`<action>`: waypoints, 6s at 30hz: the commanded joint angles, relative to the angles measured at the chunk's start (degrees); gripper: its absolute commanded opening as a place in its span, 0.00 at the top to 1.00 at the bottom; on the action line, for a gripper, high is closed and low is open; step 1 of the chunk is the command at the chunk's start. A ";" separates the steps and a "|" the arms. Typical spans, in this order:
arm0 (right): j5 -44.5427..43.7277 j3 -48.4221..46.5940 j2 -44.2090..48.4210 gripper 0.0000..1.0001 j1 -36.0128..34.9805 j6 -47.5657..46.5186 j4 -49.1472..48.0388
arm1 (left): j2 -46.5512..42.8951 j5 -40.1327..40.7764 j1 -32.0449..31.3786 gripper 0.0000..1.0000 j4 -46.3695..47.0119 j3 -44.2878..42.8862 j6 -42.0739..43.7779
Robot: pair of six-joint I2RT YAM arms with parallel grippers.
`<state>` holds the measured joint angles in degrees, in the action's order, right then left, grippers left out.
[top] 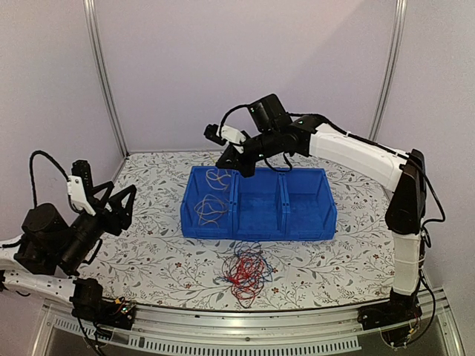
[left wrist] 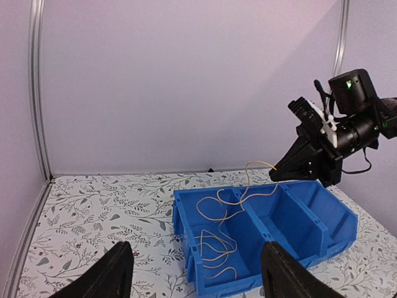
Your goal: Untangle the cables
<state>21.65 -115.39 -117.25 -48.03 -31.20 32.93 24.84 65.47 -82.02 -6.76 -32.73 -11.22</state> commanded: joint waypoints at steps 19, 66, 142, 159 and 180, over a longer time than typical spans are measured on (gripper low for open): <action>-3.47 10.82 2.60 0.55 -3.12 3.30 0.07 | 4.10 -4.05 2.93 0.26 0.54 3.71 -5.02; 13.12 57.43 30.31 0.59 1.95 -2.05 -15.74 | 60.06 -56.72 11.25 0.89 -0.90 -7.55 0.65; 25.81 42.16 -0.52 0.69 -1.62 10.16 -14.47 | 48.53 -24.00 9.99 1.00 19.72 -77.10 55.79; 28.60 41.13 20.06 0.47 14.36 2.35 -7.42 | 51.75 -24.52 13.54 1.00 13.68 -70.59 47.45; 37.93 47.15 31.82 0.44 39.40 6.13 -13.06 | 70.40 -36.99 23.44 1.00 -7.48 -86.62 31.92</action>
<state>58.87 -68.90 -87.50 -8.56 -25.45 21.56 95.35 31.14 -59.53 -13.74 -115.31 23.14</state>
